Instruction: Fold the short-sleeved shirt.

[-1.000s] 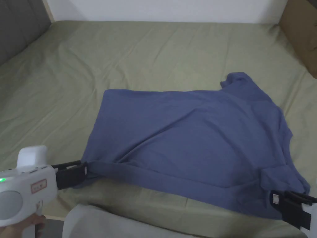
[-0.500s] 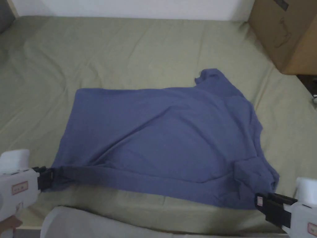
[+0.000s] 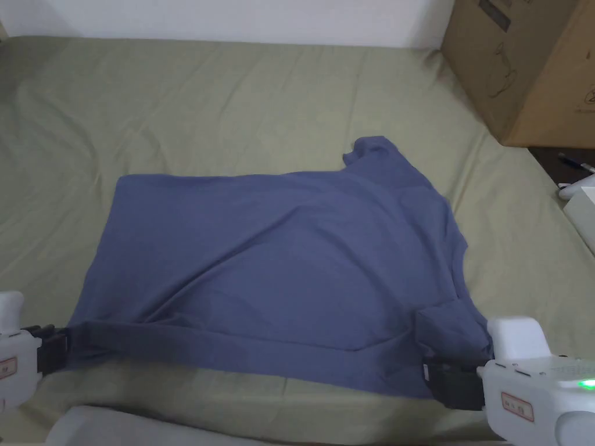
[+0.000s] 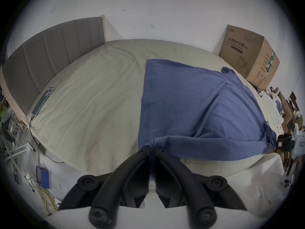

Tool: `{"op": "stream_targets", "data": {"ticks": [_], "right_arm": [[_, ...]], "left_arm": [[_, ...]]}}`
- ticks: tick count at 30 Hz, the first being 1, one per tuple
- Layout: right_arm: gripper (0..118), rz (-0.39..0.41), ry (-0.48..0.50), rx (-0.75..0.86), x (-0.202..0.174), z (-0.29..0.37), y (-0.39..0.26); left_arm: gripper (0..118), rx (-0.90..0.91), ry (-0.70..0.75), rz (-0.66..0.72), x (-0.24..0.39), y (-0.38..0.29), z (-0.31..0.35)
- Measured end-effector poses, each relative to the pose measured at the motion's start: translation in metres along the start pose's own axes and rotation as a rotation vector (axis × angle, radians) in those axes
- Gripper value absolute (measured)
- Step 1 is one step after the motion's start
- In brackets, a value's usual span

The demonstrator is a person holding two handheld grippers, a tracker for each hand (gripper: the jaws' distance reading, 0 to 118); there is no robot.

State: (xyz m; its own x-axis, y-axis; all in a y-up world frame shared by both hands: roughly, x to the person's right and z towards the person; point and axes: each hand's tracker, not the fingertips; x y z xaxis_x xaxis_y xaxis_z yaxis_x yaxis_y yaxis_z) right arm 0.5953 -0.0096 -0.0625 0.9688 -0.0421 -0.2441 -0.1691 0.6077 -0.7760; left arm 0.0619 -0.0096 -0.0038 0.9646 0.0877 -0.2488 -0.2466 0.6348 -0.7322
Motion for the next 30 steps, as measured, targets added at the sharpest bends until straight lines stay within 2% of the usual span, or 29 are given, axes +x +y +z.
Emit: {"op": "stream_targets", "data": {"ticks": [1, 4, 6, 7, 9, 15, 18, 22, 24, 27, 30], "right_arm": [[70, -0.009, 0.006, 0.005, 0.004, -0.003, 0.002], [4, -0.018, -0.012, -0.001, 0.010, -0.012, 0.005], [2, 0.021, -0.063, -0.019, 0.012, -0.022, 0.001], [2, 0.002, -0.066, -0.051, 0.014, -0.025, 0.000], [1, -0.054, 0.013, -0.023, 0.017, -0.017, 0.000], [1, -0.027, -0.012, 0.057, 0.017, 0.014, 0.021], [1, -0.064, 0.019, 0.105, 0.023, 0.022, 0.048], [1, -0.056, 0.000, 0.139, 0.031, 0.012, 0.101], [1, -0.062, 0.013, 0.157, 0.038, -0.001, 0.130], [1, -0.111, 0.009, 0.169, 0.047, -0.024, 0.170], [1, -0.113, -0.036, 0.146, 0.053, -0.065, 0.196]], "left_arm": [[4, -0.002, 0.002, 0.000, 0.000, 0.000, -0.001], [4, -0.008, 0.001, 0.001, 0.000, 0.001, 0.000], [4, -0.012, 0.005, 0.002, -0.001, 0.002, -0.002], [4, -0.016, 0.004, 0.003, -0.002, 0.000, -0.003], [4, -0.018, 0.007, 0.005, -0.002, 0.000, -0.003], [4, -0.012, 0.022, -0.007, -0.004, 0.013, 0.005], [4, 0.007, 0.006, 0.007, -0.008, 0.029, 0.011], [4, 0.031, -0.002, 0.015, -0.011, 0.058, 0.006], [4, 0.029, 0.000, 0.020, -0.013, 0.078, -0.006], [4, 0.011, 0.007, -0.016, -0.007, 0.102, -0.035], [4, -0.040, 0.044, -0.039, -0.005, 0.119, -0.072]]}}
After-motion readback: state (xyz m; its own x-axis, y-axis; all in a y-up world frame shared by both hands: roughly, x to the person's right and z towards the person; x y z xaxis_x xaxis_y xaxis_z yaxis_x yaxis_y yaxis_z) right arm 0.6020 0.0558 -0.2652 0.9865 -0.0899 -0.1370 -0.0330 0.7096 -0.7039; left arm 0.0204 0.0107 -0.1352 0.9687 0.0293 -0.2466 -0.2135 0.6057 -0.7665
